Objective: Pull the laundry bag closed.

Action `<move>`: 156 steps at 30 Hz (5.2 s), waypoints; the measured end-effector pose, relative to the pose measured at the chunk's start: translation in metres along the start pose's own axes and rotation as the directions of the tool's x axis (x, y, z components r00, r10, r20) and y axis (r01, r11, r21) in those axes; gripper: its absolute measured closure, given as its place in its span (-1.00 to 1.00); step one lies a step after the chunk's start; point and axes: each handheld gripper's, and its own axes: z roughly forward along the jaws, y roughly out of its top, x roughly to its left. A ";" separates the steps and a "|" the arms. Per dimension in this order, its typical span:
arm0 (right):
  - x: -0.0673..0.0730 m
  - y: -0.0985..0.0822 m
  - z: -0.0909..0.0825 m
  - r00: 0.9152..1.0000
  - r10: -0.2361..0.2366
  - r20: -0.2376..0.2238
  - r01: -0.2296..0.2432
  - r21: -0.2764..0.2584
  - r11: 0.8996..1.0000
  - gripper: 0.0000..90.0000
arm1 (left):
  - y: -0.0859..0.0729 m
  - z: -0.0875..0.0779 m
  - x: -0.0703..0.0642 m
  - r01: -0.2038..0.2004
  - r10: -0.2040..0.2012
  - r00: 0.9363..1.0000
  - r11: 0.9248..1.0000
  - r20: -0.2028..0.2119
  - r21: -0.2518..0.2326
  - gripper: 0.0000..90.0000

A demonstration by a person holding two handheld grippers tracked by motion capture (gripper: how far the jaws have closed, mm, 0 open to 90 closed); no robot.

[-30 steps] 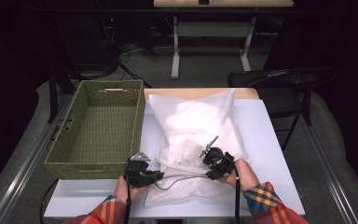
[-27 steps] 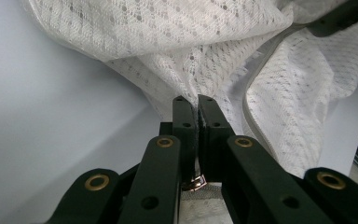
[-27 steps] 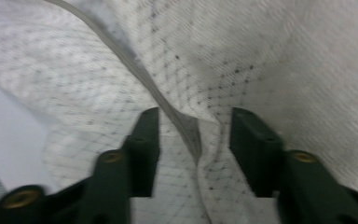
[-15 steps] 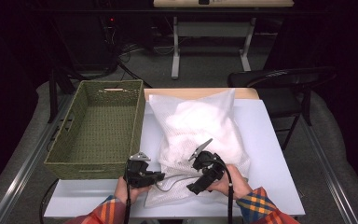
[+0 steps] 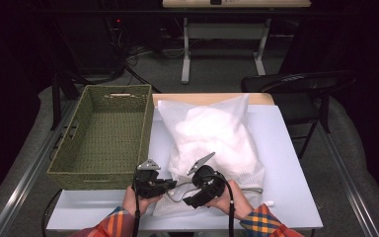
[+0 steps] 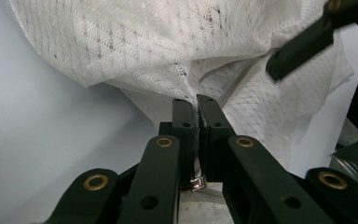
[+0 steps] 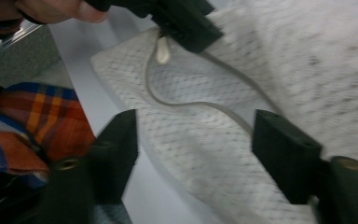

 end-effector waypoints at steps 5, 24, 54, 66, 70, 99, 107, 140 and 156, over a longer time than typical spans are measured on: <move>0.008 0.006 0.011 1.000 0.001 -0.020 -0.001 -0.002 1.000 0.24 | 0.000 0.000 0.000 0.000 0.000 1.000 1.000 -0.004 -0.001 0.91; 0.009 0.026 0.042 0.995 0.059 -0.076 -0.062 -0.027 0.998 0.80 | 0.000 -0.002 0.000 0.012 -0.011 1.000 1.000 0.002 -0.008 0.91; 0.011 0.020 0.038 0.999 0.000 -0.032 0.001 0.008 1.000 0.91 | -0.006 -0.008 0.009 0.078 -0.078 0.994 0.997 0.072 0.009 0.91; 0.018 0.024 0.032 0.998 -0.059 0.028 0.059 0.029 0.998 0.76 | -0.003 -0.011 -0.001 0.050 -0.049 0.996 0.998 0.073 -0.021 0.92; 0.022 0.025 0.031 0.996 -0.081 0.048 0.079 0.029 0.996 0.79 | -0.003 -0.012 -0.001 0.046 -0.045 0.997 0.999 0.069 -0.018 0.92; 0.020 0.025 0.031 0.998 -0.066 0.014 0.065 0.035 0.997 0.92 | -0.003 -0.018 -0.005 0.040 -0.038 0.997 0.999 0.073 -0.029 0.94; 0.013 0.024 0.033 0.999 -0.031 0.010 0.031 0.025 0.999 0.93 | -0.004 -0.021 -0.004 0.031 -0.029 0.998 0.999 0.061 -0.029 0.95; 0.011 0.026 0.038 0.999 -0.035 -0.007 0.035 -0.004 0.999 0.92 | -0.008 -0.032 0.002 0.045 -0.046 0.991 0.999 0.125 0.006 0.95; -0.007 0.020 0.036 0.999 0.036 0.036 -0.038 0.053 0.998 0.92 | -0.011 -0.040 0.004 0.015 -0.015 0.999 1.000 0.034 -0.004 0.94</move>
